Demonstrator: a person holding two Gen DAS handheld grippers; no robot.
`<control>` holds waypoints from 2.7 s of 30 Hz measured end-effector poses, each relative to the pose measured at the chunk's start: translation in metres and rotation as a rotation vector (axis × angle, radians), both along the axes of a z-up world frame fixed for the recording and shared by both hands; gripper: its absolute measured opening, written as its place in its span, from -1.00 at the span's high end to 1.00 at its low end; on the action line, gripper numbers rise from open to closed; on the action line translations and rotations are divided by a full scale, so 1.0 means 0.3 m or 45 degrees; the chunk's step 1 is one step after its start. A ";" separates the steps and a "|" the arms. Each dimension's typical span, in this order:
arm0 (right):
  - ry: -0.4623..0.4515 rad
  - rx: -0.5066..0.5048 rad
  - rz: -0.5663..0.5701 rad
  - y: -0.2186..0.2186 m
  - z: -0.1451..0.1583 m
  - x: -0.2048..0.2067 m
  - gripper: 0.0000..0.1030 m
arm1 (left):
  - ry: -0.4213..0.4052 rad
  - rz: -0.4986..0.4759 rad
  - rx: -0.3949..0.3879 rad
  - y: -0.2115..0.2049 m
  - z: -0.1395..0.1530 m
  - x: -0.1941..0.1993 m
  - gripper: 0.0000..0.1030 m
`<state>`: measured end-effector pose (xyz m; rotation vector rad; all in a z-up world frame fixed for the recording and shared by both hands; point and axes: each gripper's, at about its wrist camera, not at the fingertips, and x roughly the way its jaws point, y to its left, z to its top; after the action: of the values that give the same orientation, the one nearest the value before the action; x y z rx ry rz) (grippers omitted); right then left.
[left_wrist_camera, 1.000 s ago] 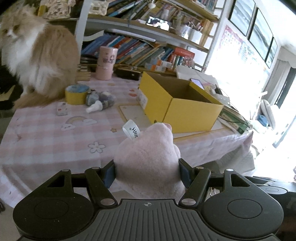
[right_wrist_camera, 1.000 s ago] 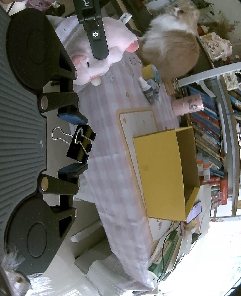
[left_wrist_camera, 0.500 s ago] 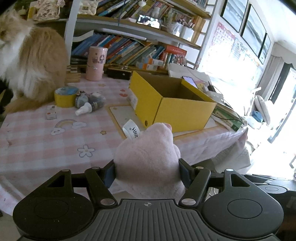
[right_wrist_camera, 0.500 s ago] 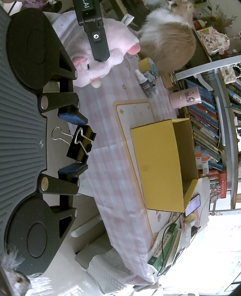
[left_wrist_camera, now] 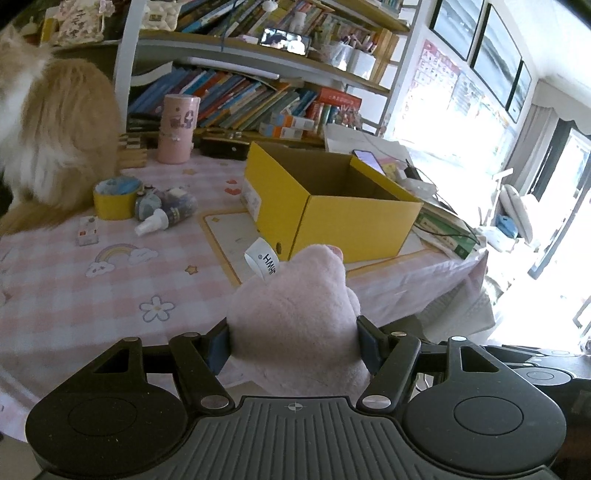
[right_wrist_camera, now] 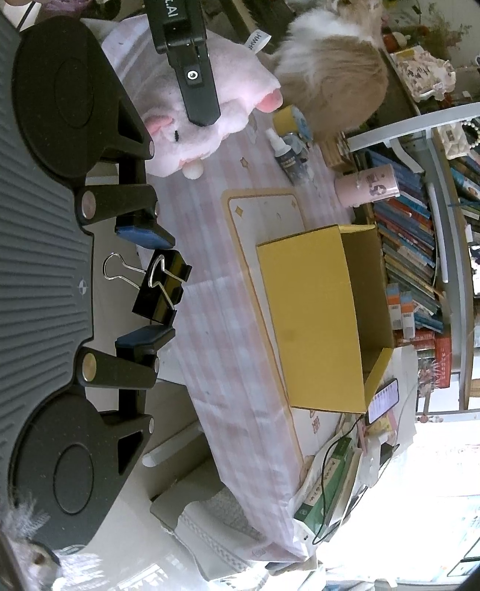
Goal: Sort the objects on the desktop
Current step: 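Carry plush pig with left tool while right tool carries clip over yellow box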
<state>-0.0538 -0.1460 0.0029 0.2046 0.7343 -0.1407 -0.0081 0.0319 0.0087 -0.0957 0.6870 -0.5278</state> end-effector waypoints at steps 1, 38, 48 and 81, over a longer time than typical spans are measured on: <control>-0.001 -0.001 -0.002 -0.002 0.001 0.000 0.17 | 0.000 -0.002 0.000 -0.002 0.000 0.001 -0.32; 0.027 -0.010 -0.012 -0.147 0.004 0.129 0.18 | -0.027 -0.071 0.024 -0.188 0.001 0.132 -0.32; 0.027 -0.014 0.031 -0.221 0.005 0.228 0.17 | -0.047 -0.069 0.025 -0.255 0.003 0.201 -0.32; -0.216 -0.170 0.300 -0.524 0.191 0.663 0.17 | -0.245 0.097 0.008 -0.512 0.152 0.505 -0.33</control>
<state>0.1450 -0.3031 0.0601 0.0013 0.5731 0.0519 0.1433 -0.1216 0.0542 -0.0642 0.4954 -0.4547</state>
